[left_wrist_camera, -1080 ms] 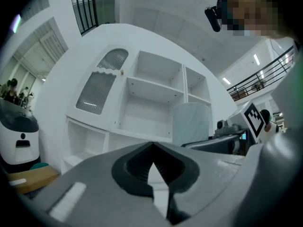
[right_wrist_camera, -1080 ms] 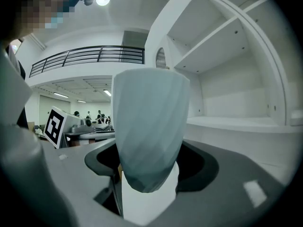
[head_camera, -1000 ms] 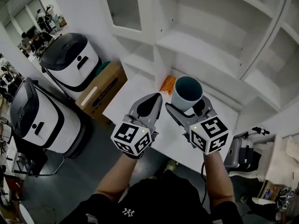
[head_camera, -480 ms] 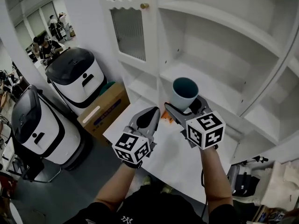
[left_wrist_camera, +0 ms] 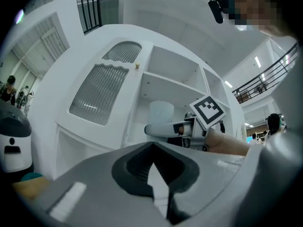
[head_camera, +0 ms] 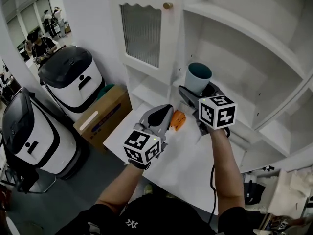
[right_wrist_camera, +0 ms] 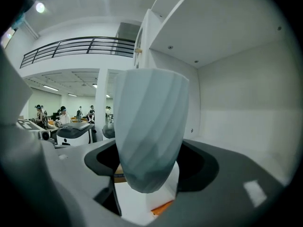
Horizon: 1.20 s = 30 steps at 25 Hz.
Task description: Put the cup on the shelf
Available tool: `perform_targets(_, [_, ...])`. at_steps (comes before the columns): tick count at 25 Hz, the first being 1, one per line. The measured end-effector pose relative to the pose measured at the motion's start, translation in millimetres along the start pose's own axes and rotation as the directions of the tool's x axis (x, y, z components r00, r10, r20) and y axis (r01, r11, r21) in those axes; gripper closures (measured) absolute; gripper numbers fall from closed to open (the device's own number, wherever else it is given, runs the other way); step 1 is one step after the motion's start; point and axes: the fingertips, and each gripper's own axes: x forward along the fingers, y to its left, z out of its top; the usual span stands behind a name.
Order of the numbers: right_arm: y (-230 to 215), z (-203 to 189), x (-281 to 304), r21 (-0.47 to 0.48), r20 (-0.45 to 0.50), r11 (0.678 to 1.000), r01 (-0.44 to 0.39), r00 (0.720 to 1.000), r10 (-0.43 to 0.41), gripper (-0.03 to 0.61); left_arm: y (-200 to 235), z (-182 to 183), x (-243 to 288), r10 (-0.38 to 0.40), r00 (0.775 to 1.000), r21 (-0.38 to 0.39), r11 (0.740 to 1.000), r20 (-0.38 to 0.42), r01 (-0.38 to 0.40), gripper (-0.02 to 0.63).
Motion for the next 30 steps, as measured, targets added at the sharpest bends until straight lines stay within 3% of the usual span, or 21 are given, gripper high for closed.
perform_targets(14, [-55, -3, 60, -0.001, -0.103, 0.994, 0.114, 0.988, -0.113, 0.209, 34, -11, 15, -0.037, 0.999, -0.059, 0.998, -0.008, 0.037, 0.614])
perform_targets(30, [-60, -17, 66, -0.094, -0.203, 0.983, 0.159, 0.963, -0.175, 0.199, 32, -13, 26, -0.076, 0.997, -0.069, 0.995, -0.003, 0.076, 0.614])
